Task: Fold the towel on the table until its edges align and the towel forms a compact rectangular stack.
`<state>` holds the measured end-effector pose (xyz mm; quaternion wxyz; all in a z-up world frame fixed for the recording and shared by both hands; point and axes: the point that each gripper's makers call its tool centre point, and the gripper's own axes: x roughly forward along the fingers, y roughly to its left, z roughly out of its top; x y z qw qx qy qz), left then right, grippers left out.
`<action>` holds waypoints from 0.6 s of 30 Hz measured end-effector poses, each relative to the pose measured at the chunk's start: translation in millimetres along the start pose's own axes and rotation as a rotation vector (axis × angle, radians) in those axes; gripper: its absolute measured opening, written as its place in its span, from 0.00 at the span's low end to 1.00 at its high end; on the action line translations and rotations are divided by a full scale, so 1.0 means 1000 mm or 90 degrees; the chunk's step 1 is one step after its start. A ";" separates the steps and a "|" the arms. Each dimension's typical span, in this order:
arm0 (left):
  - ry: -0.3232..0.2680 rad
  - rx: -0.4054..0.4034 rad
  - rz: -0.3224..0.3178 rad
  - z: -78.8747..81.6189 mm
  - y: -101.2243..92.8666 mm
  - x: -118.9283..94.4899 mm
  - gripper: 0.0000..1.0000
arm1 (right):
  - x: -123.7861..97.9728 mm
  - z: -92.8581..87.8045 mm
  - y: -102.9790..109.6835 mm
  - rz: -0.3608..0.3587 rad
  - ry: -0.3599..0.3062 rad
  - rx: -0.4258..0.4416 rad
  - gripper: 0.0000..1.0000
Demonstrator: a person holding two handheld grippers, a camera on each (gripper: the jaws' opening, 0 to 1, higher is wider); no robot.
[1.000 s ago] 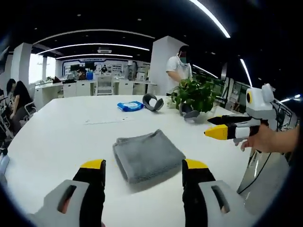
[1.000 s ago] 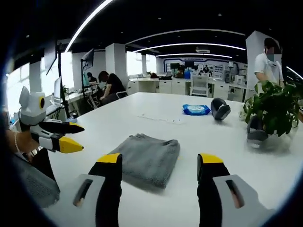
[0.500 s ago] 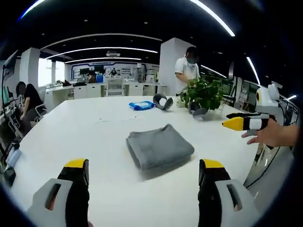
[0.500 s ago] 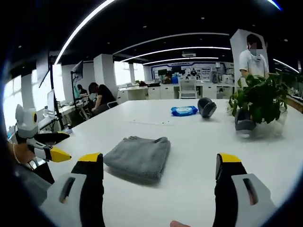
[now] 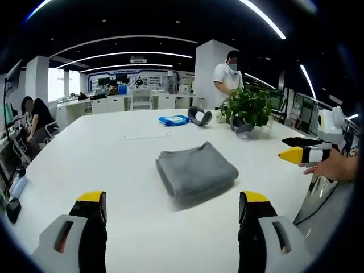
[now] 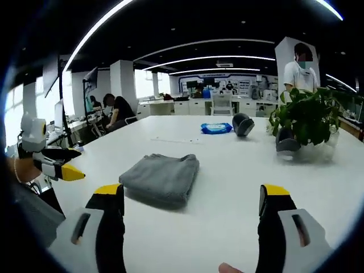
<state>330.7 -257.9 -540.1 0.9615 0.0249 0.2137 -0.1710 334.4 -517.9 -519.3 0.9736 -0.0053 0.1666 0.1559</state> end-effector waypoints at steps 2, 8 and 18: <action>0.002 0.008 0.000 0.000 -0.001 -0.001 1.00 | 0.000 -0.002 0.002 0.002 0.007 -0.007 0.99; 0.001 0.012 -0.006 0.000 -0.003 0.000 1.00 | 0.000 -0.002 0.002 0.005 0.008 -0.011 0.99; 0.016 0.025 -0.013 -0.006 -0.006 0.000 0.99 | 0.000 -0.006 0.004 0.004 0.014 0.001 0.98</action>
